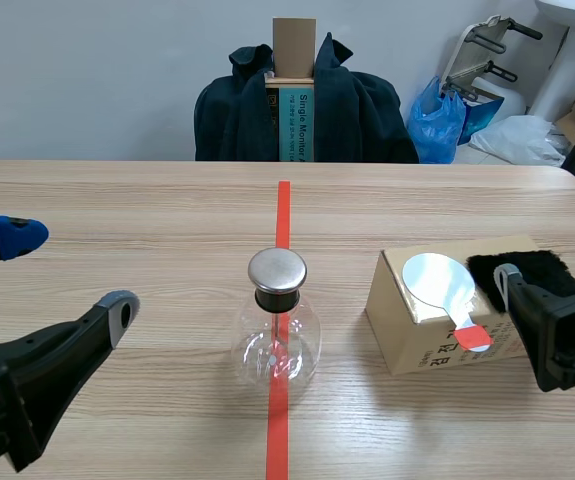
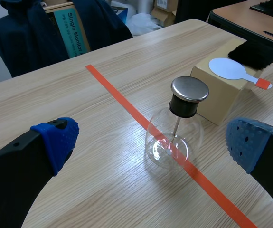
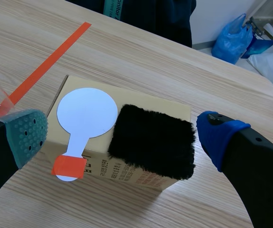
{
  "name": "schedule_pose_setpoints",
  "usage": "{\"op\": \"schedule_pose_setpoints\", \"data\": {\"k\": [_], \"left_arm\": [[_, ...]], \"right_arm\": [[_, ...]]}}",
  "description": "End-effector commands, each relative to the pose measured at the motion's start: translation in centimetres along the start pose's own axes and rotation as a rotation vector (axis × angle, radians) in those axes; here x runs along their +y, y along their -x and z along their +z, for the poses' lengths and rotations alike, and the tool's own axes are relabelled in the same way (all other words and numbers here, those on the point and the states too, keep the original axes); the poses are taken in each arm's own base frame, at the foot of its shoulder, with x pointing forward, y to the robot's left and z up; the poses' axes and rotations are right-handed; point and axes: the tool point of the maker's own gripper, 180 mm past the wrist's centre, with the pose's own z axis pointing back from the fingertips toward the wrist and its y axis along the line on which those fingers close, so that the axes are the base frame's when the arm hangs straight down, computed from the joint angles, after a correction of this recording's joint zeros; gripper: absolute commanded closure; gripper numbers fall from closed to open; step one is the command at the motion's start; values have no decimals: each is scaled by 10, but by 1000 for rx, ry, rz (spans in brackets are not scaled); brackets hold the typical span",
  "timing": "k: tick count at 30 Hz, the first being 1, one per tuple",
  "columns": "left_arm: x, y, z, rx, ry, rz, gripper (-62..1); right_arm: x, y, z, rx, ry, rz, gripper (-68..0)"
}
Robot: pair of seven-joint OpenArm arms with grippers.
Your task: Do the electroscope experiment.
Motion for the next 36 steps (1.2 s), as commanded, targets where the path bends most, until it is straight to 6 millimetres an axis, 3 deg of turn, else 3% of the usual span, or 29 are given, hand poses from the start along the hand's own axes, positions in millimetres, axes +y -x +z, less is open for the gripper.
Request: {"op": "schedule_pose_setpoints", "data": {"k": [1,9,15,21,29,36], "left_arm": [[-4,-7,-1,-29,9,7,-623],[-4,-7,-1,-28,9,7,-623],[-4,-7,-1,-28,9,7,-623],[-4,-7,-1,-28,9,7,-623],[-4,-7,-1,-28,9,7,-623],[-4,-7,-1,-28,9,7,-623]], "right_arm": [[-4,-11,-2,-38,5,14,-653],[-4,-16,-2,-66,5,15,-653],[0,-25,-1,-112,-12,123,-653],[24,-40,3,-227,-103,443,-653],[56,-41,12,-348,-213,926,-653],[78,-4,30,-313,-343,1152,-653]]}}
